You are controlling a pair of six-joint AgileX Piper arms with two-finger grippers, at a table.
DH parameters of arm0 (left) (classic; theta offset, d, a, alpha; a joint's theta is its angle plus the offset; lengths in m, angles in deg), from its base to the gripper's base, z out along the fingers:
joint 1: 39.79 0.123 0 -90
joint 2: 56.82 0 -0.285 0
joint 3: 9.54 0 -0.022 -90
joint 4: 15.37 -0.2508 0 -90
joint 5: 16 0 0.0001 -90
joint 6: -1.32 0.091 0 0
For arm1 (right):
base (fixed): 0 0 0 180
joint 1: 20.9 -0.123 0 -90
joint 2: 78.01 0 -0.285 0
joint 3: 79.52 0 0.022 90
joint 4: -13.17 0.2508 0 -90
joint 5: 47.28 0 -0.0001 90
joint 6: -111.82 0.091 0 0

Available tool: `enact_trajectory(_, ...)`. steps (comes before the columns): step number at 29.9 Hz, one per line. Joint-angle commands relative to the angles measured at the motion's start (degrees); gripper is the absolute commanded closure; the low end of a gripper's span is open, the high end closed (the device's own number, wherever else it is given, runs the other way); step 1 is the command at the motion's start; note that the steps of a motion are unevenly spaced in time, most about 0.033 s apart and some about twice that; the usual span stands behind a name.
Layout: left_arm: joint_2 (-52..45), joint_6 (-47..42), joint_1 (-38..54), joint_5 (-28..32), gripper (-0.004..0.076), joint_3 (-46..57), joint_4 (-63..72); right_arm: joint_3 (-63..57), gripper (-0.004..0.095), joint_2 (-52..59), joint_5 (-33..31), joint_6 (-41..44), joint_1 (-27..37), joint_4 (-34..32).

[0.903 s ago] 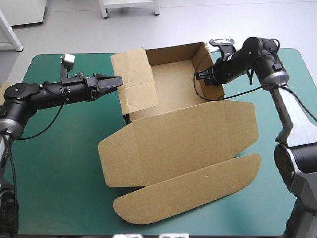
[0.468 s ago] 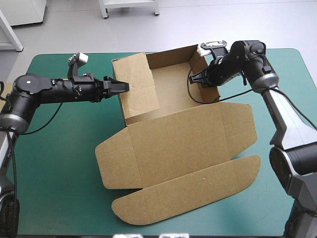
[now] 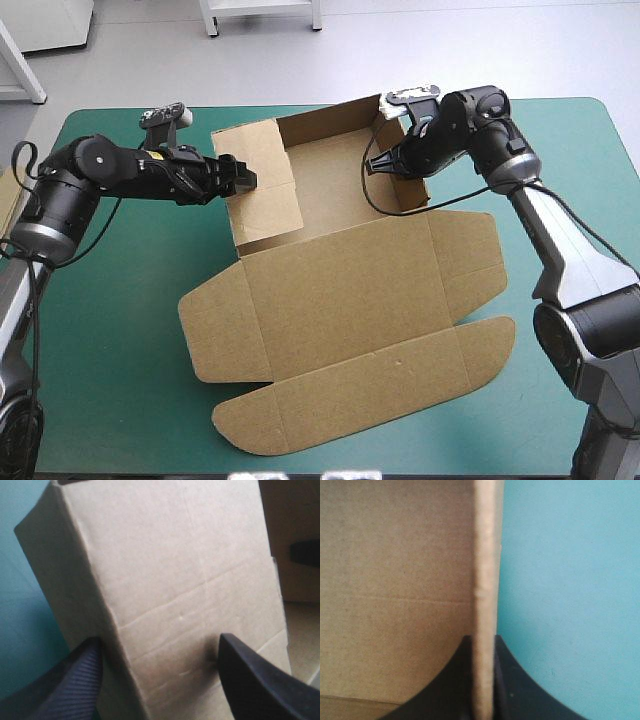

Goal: Fold the box

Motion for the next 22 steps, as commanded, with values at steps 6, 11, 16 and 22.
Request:
enact_trajectory(6,1.2,-13.2,-6.2,2.6,0.0274,-2.4,-13.5,1.6,0.0907,3.3,2.9,1.4,-2.4,-0.5)
enact_trajectory(11,1.9,-19.8,-8.4,1.3,0.0293,-2.4,-22.1,1.6,0.0907,3.4,2.7,1.4,-2.8,-0.8)
enact_trajectory(16,2.3,-22.1,-8.4,0.1,0.0362,-2.4,-23.6,1.6,0.0907,3.4,2.7,1.4,-2.8,-0.8)
enact_trajectory(22,2.3,-22.9,-8.4,-1.5,0.0457,-3.7,-19.1,1.6,0.0907,3.4,2.8,1.4,-2.8,-1.3)
